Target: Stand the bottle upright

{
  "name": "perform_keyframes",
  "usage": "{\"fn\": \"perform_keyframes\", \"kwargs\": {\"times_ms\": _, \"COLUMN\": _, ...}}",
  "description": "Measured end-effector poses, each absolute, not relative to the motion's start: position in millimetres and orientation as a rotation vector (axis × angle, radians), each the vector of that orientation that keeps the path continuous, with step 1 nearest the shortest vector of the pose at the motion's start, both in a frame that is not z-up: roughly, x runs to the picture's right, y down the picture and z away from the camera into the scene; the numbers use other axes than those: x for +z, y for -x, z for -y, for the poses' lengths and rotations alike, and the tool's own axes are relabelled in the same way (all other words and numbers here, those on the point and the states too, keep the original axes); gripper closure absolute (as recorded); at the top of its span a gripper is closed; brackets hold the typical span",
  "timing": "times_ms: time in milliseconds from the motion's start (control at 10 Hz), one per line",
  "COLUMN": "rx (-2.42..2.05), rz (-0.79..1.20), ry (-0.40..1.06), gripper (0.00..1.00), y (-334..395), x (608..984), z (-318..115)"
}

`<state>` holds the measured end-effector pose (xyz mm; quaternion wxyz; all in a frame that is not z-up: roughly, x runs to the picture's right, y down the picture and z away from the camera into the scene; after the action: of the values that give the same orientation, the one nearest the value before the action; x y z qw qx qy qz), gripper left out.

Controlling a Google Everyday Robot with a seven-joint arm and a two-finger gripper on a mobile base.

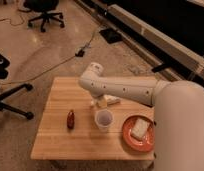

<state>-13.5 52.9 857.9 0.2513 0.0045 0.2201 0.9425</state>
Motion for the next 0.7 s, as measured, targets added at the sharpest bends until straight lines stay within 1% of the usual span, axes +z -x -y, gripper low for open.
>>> {"fn": "perform_keyframes", "kwargs": {"times_ms": 700, "rx": 2.437, "rz": -0.687, "ry": -0.177, "gripper": 0.20, "y": 14, "x": 901, "z": -68}}
